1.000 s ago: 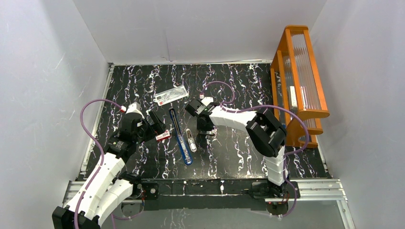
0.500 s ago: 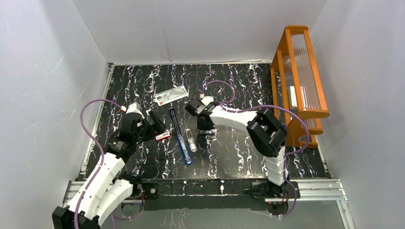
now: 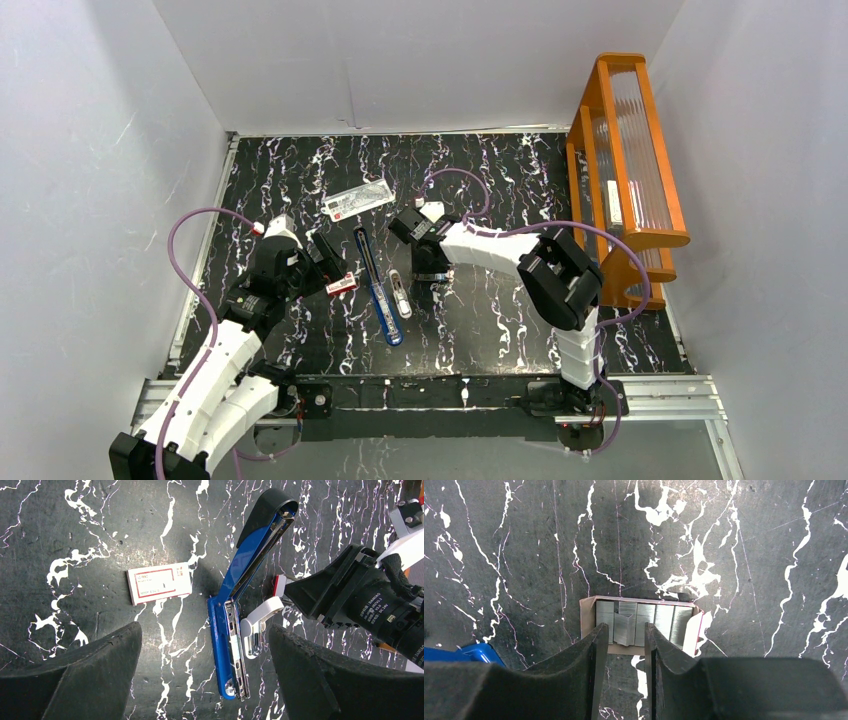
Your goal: Load the staples into the stapler
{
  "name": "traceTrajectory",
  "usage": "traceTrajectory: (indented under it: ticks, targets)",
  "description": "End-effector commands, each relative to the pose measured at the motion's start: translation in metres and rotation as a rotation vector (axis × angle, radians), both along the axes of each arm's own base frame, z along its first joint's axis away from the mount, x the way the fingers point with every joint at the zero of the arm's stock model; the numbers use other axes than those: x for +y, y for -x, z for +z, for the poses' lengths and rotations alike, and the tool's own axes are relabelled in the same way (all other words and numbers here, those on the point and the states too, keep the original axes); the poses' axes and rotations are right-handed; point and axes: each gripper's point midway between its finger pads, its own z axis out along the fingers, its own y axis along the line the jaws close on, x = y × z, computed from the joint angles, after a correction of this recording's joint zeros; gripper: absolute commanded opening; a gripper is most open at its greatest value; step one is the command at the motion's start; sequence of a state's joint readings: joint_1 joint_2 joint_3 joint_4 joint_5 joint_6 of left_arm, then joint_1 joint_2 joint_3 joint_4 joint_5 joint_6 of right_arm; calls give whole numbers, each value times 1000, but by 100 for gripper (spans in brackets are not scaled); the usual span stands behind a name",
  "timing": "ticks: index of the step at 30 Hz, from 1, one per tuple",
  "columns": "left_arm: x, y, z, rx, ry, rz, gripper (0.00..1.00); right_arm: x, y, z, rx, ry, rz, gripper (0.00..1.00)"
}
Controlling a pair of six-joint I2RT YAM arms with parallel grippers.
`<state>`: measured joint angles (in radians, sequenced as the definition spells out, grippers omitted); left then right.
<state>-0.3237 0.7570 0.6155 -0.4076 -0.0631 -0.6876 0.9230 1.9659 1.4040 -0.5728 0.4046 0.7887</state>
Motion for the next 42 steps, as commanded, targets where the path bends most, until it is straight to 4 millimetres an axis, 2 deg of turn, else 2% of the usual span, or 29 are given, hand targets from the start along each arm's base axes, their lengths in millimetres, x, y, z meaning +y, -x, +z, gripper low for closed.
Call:
traceTrajectory:
  ticks: [1, 5, 9, 13, 21, 29, 37, 42]
  targets:
    - [1, 0, 0, -10, -12, -5, 94, 7, -8, 23, -50, -38, 36, 42]
    - [0, 0, 1, -13, -9, -13, 94, 13, -16, 42, -116, -78, 95, 41]
    - [-2, 0, 2, -16, -4, -22, 94, 3, -28, 53, -149, -83, 107, 40]
    - [-3, 0, 0, -9, -1, -28, 94, -12, -42, 43, -134, -82, 93, 37]
    - [-6, -1, -1, 3, 2, -41, 94, -21, -56, 14, -56, -12, 173, 33]
    - [-7, 0, -3, 13, 5, -47, 94, -29, -38, 3, 25, 19, 232, 33]
    - [-8, -1, -4, 15, 5, -48, 94, -41, 3, -4, 142, -14, 252, 32]
    - [-8, -1, -6, 20, 4, -48, 94, -34, 28, 0, 167, -56, 279, 32]
